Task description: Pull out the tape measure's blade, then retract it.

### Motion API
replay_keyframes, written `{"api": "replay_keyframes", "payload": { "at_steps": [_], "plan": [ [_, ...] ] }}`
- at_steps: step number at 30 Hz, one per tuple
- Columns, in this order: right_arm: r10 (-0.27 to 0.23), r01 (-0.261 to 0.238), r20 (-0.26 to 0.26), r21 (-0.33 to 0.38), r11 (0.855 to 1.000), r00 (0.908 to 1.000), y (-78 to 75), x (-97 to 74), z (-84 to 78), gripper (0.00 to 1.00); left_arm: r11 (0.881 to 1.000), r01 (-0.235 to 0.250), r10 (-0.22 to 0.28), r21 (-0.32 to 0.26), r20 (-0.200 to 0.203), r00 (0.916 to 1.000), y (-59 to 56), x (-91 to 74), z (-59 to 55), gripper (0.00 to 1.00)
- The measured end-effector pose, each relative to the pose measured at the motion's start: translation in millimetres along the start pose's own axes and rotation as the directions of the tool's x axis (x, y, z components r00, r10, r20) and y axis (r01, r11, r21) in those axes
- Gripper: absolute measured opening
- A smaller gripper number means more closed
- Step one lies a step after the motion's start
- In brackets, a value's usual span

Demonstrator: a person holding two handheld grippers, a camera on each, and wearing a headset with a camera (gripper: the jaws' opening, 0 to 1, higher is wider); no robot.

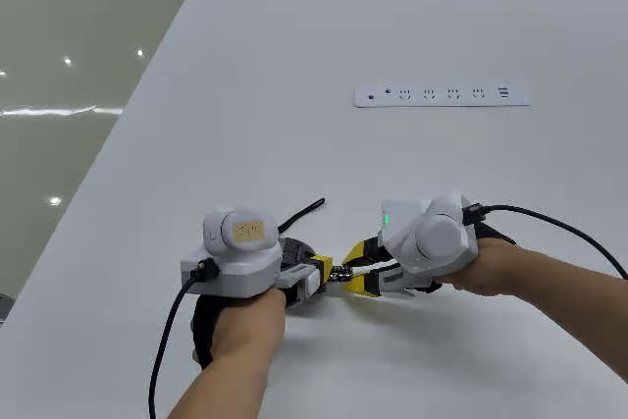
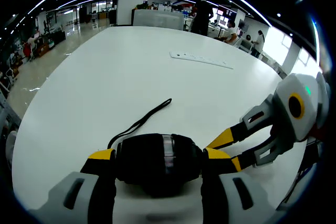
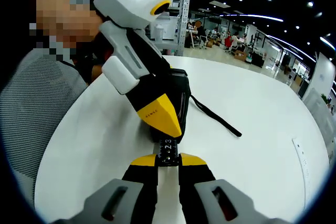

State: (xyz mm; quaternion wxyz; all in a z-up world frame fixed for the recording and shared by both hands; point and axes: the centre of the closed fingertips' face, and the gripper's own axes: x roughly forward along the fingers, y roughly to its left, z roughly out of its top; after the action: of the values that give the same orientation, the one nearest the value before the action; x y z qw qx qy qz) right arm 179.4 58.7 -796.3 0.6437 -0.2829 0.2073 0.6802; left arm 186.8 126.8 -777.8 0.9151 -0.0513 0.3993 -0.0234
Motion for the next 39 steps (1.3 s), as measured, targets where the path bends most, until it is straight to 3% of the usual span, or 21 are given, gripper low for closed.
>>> {"api": "replay_keyframes", "payload": {
  "at_steps": [7, 31, 39],
  "plan": [
    [0.001, -0.001, 0.002, 0.001, 1.000, 1.0000, -0.9, 5.9, 1.0, 0.14, 1.000, 0.003, -0.003, 0.000, -0.001, 1.0000, 3.2, 5.3, 1.6, 0.62],
    [0.006, -0.006, -0.002, 0.002, 1.000, 1.0000, -0.1, 15.6, 8.8, 0.14, 1.000, 0.007, -0.007, -0.008, 0.002, 1.0000, 0.3, -3.0, 0.4, 0.62],
    [0.003, -0.003, -0.002, 0.005, 1.000, 1.0000, -0.5, 16.0, 9.3, 0.14, 1.000, 0.006, -0.006, -0.010, 0.002, 1.0000, 5.1, 2.0, 1.3, 0.62]
  ]
}}
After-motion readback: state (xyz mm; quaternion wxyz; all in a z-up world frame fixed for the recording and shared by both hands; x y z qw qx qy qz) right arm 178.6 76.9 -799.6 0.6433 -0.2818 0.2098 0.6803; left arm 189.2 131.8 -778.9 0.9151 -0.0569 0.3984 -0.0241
